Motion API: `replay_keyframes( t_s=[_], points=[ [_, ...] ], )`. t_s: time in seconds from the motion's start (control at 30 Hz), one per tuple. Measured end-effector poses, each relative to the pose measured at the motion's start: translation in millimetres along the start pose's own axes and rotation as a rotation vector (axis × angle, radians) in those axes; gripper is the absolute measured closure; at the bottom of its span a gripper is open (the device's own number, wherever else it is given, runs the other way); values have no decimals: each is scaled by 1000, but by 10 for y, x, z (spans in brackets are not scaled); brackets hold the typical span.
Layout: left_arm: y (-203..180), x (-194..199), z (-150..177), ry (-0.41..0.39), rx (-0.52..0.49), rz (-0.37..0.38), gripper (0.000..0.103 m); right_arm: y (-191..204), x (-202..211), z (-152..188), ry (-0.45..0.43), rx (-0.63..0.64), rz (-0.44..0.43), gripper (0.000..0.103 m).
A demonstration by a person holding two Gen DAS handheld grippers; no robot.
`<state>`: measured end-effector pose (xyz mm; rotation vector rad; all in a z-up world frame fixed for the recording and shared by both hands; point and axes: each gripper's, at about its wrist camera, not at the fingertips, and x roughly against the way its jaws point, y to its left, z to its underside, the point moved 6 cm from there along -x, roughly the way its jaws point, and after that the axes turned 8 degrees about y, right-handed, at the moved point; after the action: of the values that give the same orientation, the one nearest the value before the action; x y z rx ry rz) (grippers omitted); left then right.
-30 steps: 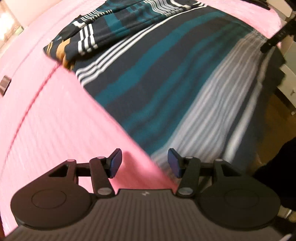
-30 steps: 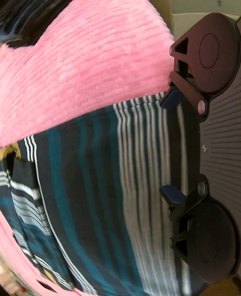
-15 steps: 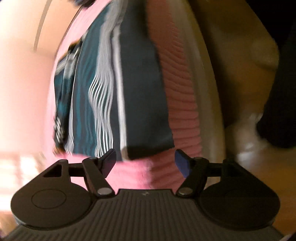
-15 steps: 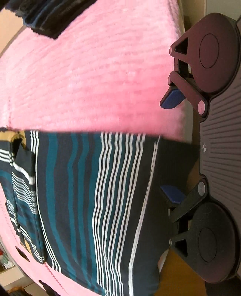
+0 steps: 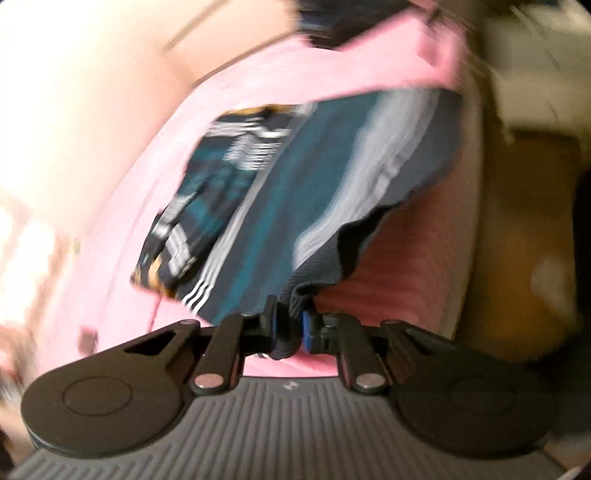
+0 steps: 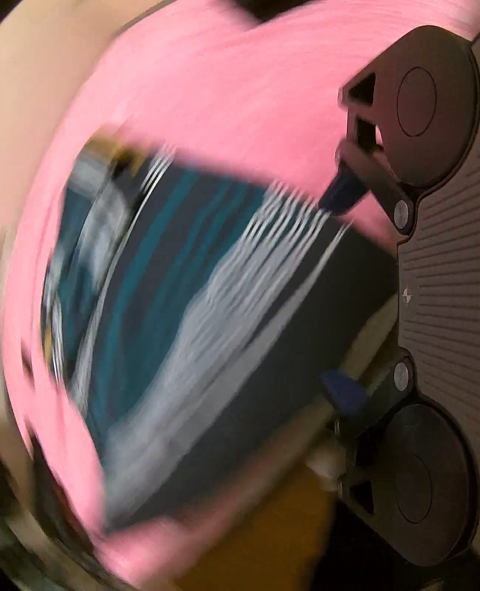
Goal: Fold clothes
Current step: 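Grasp the sweater side edge with both grippers and fold it over lengthwise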
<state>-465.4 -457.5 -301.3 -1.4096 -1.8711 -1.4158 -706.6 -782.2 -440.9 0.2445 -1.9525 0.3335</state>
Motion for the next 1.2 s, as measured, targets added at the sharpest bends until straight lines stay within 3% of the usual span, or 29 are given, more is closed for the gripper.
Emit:
replay_keyframes(
  t_s=[0.1,0.23,0.33,0.4,0.43,0.5,0.53,0.57,0.67,0.83,0.97,1.2],
  points=[
    [232,8,-113,12,107,40,93,354,-135,-5,-24,194,33,0],
    [334,-48,-199,29,181,94,93,566,-415,-7,-88,314,145,0],
    [348,-16,-133,46,220,119,93,720,-609,-21,-142,374,172,1],
    [332,-22,-97,61,229,126,93,705,-707,-23,-150,391,204,31],
    [329,-29,-84,68,230,125,93,664,-698,-22,-135,370,206,57],
    [336,-21,-72,83,228,123,95,553,-596,-23,-116,328,180,72],
    [334,-17,-74,91,220,121,95,501,-523,-29,-108,312,164,93],
    [326,-7,-78,100,208,118,96,469,-445,-45,-99,304,156,102],
    [279,64,-94,113,167,108,97,285,-130,-121,-78,261,95,102],
    [83,383,-49,109,119,102,99,156,461,-224,-64,340,58,102],
    [-101,672,152,142,163,105,99,289,883,-202,-42,386,-11,102],
    [-480,1330,309,254,249,183,99,694,1469,145,98,419,-220,102]
  ],
)
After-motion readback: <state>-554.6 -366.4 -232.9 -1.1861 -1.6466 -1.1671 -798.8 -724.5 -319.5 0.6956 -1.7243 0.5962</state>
